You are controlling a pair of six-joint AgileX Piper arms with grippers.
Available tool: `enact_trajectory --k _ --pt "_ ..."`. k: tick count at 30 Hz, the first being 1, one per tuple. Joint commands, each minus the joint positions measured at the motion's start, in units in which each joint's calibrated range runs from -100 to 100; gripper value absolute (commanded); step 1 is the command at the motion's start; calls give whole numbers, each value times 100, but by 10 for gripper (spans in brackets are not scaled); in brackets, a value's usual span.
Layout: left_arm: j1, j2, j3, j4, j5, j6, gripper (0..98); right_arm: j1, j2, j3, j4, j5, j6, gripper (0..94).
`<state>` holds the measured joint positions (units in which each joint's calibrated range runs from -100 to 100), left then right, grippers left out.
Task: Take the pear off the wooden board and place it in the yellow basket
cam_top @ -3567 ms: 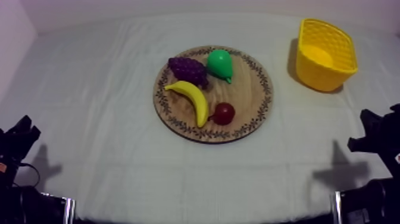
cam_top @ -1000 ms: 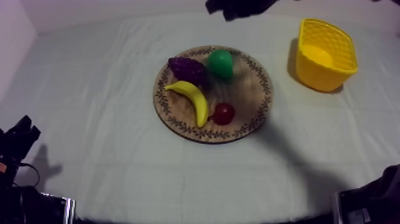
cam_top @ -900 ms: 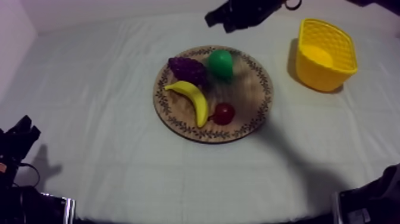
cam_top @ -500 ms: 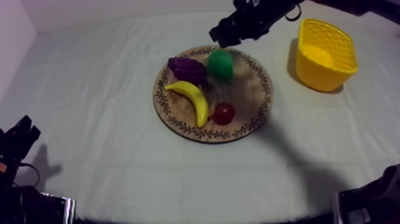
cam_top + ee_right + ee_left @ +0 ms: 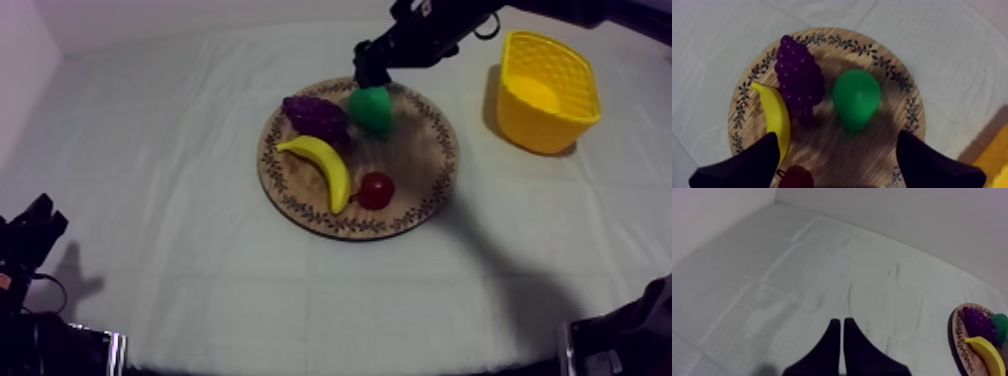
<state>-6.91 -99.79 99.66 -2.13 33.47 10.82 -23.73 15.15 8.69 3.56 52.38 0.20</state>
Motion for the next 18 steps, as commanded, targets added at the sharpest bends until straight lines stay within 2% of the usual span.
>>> enact_trajectory --k 1,6,18 --pt "-1 -4 0 1 0 0 1 23 219 -139 -27 29 39 747" --pt "-1 -4 0 1 0 0 1 82 883 -576 -67 29 90 744" --pt "-1 -4 0 1 0 0 1 91 2211 -1487 228 -26 -179 703"
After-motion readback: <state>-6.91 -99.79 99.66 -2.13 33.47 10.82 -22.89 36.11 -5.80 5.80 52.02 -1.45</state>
